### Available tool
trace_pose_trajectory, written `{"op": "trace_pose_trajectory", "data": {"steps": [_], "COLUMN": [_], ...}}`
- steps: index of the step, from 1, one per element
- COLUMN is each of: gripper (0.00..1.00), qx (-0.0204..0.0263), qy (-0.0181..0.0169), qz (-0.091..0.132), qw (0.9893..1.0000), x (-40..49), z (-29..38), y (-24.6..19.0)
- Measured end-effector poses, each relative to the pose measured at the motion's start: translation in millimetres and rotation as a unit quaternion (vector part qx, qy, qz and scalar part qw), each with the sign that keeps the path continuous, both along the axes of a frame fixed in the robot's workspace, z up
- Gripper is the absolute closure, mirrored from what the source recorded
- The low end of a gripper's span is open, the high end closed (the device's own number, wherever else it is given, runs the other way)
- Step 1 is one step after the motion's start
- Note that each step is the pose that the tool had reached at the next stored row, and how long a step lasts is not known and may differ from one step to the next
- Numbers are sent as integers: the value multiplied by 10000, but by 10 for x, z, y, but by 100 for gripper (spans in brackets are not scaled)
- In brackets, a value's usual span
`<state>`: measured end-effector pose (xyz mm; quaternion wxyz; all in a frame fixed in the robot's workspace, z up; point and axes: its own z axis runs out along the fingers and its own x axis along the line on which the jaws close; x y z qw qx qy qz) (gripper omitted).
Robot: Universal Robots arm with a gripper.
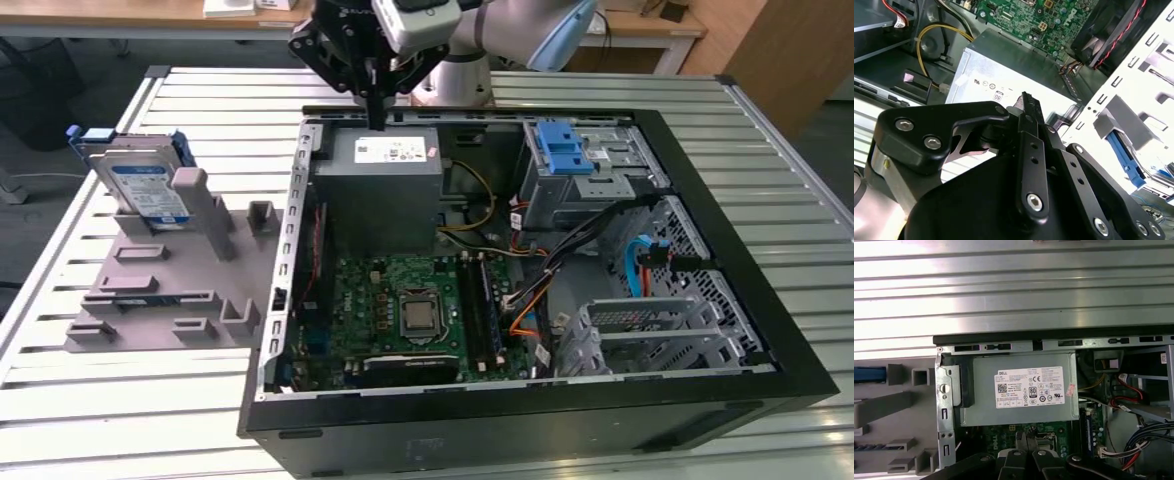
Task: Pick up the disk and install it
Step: 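Reach for the disk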
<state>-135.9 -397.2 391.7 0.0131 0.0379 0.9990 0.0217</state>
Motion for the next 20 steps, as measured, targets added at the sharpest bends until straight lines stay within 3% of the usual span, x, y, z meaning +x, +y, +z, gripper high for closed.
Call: {"op": "trace_pose_trajectory", "data": {"steps": [3, 5, 12, 14, 20], "gripper": [89, 89, 89, 89, 89], "qx": [0, 0, 0, 0, 0], "qy": [0, 5, 5, 5, 5], "qz": [0, 0, 0, 0, 0], "qw": [10000, 10000, 10000, 10000, 10000], "x": [-6, -117, -128, -229, -245], "z": [-1, -73, -74, -90, -93], "y": [0, 25, 26, 32, 34]}}
